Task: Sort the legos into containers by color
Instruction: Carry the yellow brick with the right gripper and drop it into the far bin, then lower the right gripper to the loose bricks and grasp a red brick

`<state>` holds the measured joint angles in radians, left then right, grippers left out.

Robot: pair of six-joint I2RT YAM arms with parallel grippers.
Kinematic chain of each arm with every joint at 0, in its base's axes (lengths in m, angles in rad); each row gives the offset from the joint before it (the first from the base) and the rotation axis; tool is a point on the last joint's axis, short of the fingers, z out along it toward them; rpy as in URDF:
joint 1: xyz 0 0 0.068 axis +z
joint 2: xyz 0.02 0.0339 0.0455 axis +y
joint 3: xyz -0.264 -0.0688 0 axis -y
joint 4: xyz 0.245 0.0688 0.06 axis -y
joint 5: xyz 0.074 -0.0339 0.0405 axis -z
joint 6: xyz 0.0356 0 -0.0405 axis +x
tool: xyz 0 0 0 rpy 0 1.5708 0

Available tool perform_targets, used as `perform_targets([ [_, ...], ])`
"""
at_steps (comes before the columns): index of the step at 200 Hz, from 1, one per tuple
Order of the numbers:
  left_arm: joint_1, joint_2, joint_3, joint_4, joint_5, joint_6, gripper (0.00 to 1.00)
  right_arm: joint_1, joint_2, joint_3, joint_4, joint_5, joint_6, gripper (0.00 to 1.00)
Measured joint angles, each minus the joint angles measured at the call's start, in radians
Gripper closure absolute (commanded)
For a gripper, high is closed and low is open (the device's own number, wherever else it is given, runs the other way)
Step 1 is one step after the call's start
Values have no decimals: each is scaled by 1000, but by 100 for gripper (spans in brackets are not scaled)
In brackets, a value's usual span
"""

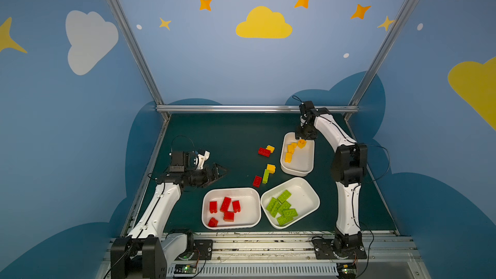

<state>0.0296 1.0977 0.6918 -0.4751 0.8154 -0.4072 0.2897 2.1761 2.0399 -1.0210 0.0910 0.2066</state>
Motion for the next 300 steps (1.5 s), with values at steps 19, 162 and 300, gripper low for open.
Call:
perform_targets([
  [19, 0, -2, 0, -6, -2, 0, 0, 65, -80, -22, 18, -36, -79, 37],
  [162, 0, -84, 0, -96, -4, 35, 1, 256, 211, 179, 30, -339, -806, 29],
  [300, 0, -58, 0, -100, -3, 39, 0, 257, 322, 202, 21, -365, -863, 50],
])
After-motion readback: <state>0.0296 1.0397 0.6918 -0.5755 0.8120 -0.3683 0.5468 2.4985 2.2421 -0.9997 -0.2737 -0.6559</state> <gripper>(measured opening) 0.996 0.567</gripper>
